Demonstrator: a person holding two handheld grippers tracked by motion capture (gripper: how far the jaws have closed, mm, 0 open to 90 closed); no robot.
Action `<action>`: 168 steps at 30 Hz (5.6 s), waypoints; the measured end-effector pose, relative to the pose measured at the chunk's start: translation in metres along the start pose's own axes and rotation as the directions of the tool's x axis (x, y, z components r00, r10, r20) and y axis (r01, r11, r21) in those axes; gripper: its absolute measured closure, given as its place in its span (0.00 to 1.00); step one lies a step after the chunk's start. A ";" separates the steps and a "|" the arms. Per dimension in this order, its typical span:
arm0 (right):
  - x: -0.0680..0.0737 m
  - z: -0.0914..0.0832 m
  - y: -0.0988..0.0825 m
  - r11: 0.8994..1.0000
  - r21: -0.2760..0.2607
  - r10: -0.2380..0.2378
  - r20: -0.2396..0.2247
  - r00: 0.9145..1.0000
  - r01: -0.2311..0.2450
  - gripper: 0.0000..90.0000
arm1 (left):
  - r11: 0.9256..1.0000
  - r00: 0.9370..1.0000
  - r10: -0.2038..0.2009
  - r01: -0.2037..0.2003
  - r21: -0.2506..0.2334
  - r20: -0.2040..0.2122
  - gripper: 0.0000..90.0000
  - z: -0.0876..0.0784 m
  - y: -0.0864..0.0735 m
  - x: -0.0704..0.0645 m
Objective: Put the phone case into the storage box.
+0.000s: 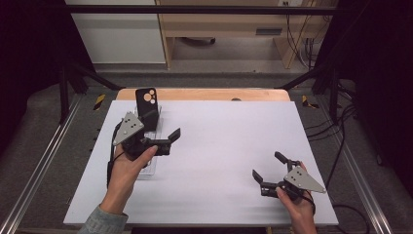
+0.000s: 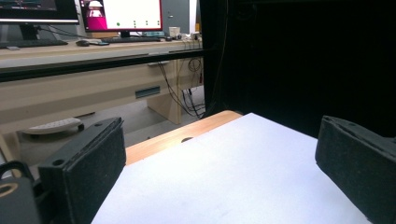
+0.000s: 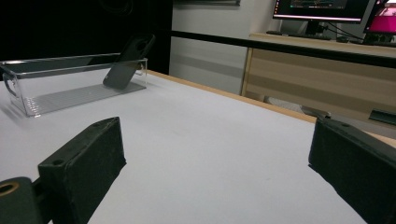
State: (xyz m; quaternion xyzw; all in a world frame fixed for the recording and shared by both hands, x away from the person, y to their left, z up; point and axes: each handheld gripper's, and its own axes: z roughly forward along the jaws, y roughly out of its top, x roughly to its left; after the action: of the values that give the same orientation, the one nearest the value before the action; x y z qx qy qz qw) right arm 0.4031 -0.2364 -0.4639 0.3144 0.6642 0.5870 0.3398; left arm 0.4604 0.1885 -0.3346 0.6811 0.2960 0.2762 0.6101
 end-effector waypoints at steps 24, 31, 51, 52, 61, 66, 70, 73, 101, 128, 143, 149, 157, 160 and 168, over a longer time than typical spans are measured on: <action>0.000 0.000 0.000 1.000 0.002 0.000 0.000 1.000 0.000 0.04 | 1.000 1.000 0.008 -0.008 0.008 -0.017 0.02 -0.019 -0.015 0.008; 0.000 0.000 0.000 1.000 0.004 -0.001 0.000 1.000 0.001 0.04 | 1.000 1.000 0.004 -0.004 0.005 -0.019 0.02 -0.023 -0.017 0.008; 0.000 0.001 0.000 1.000 0.005 -0.003 -0.001 1.000 0.003 0.04 | 1.000 0.999 -0.004 0.004 -0.005 -0.042 0.01 -0.037 -0.022 0.012; 0.000 0.001 0.000 1.000 0.004 -0.003 -0.001 1.000 0.003 0.04 | 1.000 0.999 -0.003 0.003 -0.005 -0.042 0.01 -0.038 -0.022 0.012; 0.000 0.001 0.000 1.000 0.005 -0.003 -0.001 1.000 0.003 0.04 | 1.000 0.999 0.005 -0.006 -0.007 -0.046 0.01 -0.045 -0.022 0.013; 0.000 0.001 0.000 1.000 0.005 -0.002 -0.003 1.000 0.002 0.04 | 1.000 0.999 0.012 -0.012 -0.007 -0.051 0.01 -0.048 -0.023 0.014; 0.000 0.001 0.000 1.000 0.006 -0.003 -0.003 1.000 0.003 0.04 | 1.000 0.999 0.013 -0.014 -0.008 -0.053 0.01 -0.050 -0.025 0.014; 0.001 0.001 0.000 1.000 0.006 -0.003 -0.003 1.000 0.003 0.04 | 1.000 0.998 0.013 -0.014 -0.012 -0.057 0.01 -0.052 -0.025 0.015; 0.001 0.001 0.000 1.000 0.009 -0.003 -0.003 1.000 0.003 0.04 | 0.999 0.994 0.012 -0.015 -0.034 -0.107 0.01 -0.074 -0.047 0.035; 0.000 0.000 0.000 1.000 0.006 -0.001 0.003 1.000 0.001 0.04 | 0.999 0.991 0.012 -0.017 -0.033 -0.131 0.01 -0.096 -0.085 0.037; -0.001 0.000 0.000 1.000 0.007 -0.002 0.003 1.000 0.002 0.04 | 0.999 0.993 0.011 -0.015 -0.032 -0.116 0.01 -0.102 -0.096 0.035; -0.001 0.000 0.000 1.000 0.007 -0.001 0.004 1.000 0.001 0.04 | 1.000 0.993 0.008 -0.011 -0.027 -0.119 0.01 -0.104 -0.101 0.037; -0.001 0.000 0.000 1.000 0.008 -0.002 0.005 1.000 0.002 0.04 | 1.000 0.993 0.010 -0.013 -0.025 -0.117 0.01 -0.105 -0.106 0.038; -0.002 0.000 0.000 1.000 0.009 -0.002 0.005 1.000 0.002 0.04 | 1.000 0.993 0.010 -0.013 -0.024 -0.118 0.01 -0.106 -0.107 0.039; -0.002 0.000 0.000 1.000 0.009 -0.002 0.006 1.000 0.002 0.04 | 0.999 0.994 0.026 -0.030 -0.034 -0.110 0.01 -0.108 -0.112 0.042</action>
State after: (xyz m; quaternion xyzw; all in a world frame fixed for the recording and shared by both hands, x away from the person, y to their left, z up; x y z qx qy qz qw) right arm 0.4037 -0.2378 -0.4639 0.3170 0.6661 0.5827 0.3410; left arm 0.4018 0.3003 -0.4338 0.6582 0.3145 0.3270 0.6008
